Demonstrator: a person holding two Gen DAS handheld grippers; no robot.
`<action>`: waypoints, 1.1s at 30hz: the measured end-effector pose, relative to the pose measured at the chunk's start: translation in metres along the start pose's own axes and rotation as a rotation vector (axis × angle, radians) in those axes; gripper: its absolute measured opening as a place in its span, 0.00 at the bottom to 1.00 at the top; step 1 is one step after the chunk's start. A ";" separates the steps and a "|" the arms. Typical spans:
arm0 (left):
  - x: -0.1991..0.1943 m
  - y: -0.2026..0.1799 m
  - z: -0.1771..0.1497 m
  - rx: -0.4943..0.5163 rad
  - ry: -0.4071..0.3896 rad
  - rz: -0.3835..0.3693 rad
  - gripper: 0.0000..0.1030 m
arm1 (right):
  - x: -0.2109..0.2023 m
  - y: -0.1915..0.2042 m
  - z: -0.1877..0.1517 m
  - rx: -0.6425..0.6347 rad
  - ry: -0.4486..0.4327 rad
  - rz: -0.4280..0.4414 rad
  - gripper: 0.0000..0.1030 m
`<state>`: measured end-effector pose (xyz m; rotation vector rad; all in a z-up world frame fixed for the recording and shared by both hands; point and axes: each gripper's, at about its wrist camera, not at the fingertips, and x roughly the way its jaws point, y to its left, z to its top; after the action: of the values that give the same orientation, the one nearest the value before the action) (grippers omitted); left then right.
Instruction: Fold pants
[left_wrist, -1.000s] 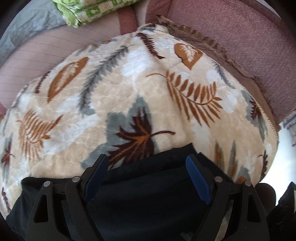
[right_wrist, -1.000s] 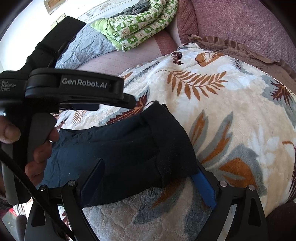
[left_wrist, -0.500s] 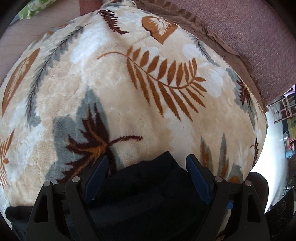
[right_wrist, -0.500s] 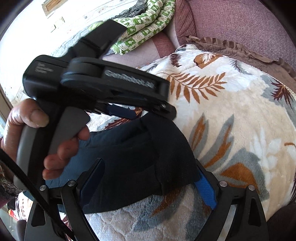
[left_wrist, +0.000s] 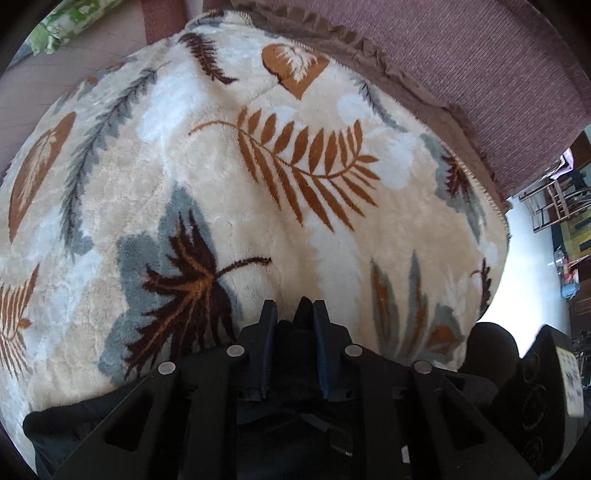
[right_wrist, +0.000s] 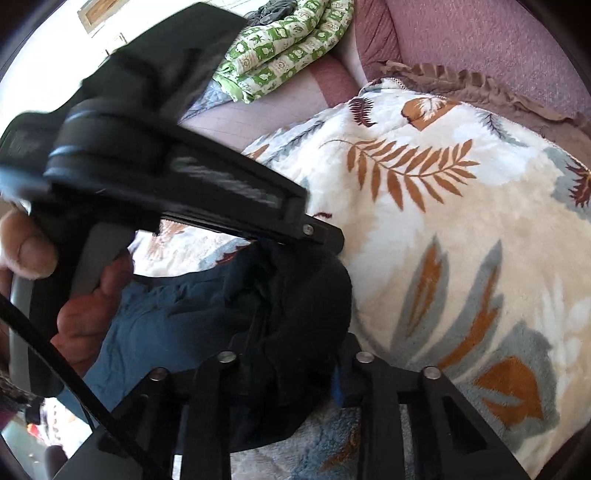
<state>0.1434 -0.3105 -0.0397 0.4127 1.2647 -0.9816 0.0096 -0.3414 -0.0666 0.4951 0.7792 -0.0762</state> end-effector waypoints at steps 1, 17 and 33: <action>-0.008 0.001 -0.003 -0.003 -0.018 -0.005 0.18 | -0.001 0.001 0.001 -0.001 0.006 0.006 0.24; -0.113 0.113 -0.116 -0.353 -0.280 -0.068 0.18 | 0.003 0.127 0.005 -0.241 0.100 0.177 0.23; -0.165 0.209 -0.232 -0.716 -0.506 -0.085 0.53 | 0.069 0.241 -0.049 -0.510 0.306 0.298 0.58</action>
<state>0.1727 0.0397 -0.0078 -0.4263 1.0787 -0.5862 0.0862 -0.0986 -0.0473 0.1308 0.9756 0.4756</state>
